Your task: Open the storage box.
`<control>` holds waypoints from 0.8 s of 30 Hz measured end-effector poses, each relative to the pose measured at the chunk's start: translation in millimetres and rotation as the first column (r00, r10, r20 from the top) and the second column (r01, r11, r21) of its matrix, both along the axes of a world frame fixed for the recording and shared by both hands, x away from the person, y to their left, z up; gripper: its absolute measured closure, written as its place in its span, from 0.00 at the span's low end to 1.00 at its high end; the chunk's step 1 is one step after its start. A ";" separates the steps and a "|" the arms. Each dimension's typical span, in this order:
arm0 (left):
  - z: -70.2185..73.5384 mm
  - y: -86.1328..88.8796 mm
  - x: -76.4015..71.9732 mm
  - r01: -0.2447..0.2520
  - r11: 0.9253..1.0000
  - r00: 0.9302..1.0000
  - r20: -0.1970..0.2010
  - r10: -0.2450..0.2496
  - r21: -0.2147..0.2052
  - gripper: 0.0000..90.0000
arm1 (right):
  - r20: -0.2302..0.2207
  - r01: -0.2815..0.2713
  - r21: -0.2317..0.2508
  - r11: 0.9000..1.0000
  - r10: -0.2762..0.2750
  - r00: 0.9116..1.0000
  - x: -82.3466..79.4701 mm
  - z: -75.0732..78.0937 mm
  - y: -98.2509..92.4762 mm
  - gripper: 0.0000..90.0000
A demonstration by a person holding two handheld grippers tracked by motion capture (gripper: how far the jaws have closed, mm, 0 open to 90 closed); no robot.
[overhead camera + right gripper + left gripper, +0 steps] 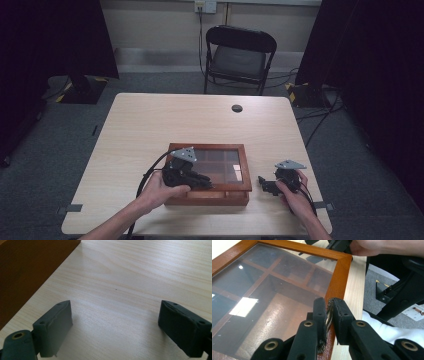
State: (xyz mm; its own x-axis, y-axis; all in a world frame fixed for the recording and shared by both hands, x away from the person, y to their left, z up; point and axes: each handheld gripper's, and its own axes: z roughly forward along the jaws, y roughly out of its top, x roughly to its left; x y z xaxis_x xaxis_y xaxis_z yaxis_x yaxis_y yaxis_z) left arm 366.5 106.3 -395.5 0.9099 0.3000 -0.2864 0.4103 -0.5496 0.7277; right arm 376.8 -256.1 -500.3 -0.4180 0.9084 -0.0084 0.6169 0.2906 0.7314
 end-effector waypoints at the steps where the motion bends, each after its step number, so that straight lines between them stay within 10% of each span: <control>1: 0.2 -0.5 0.4 0.001 1.000 1.000 0.003 -0.001 -0.003 0.90 | 0.000 0.000 0.000 1.000 0.000 1.000 0.0 0.0 0.0 0.13; 24: 22.2 -1.8 8.6 0.021 1.000 0.999 0.027 -0.021 0.004 0.90 | 0.000 0.000 0.000 1.000 0.000 1.000 0.0 0.0 0.0 0.13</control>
State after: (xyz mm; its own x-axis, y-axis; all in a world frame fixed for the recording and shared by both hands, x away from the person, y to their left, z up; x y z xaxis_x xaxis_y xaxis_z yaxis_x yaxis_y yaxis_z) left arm 375.1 104.6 -373.3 0.9236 0.2815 -0.2601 0.3784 -0.5606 0.7366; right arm 376.8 -256.1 -500.2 -0.4180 0.9084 -0.0081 0.6170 0.2904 0.7314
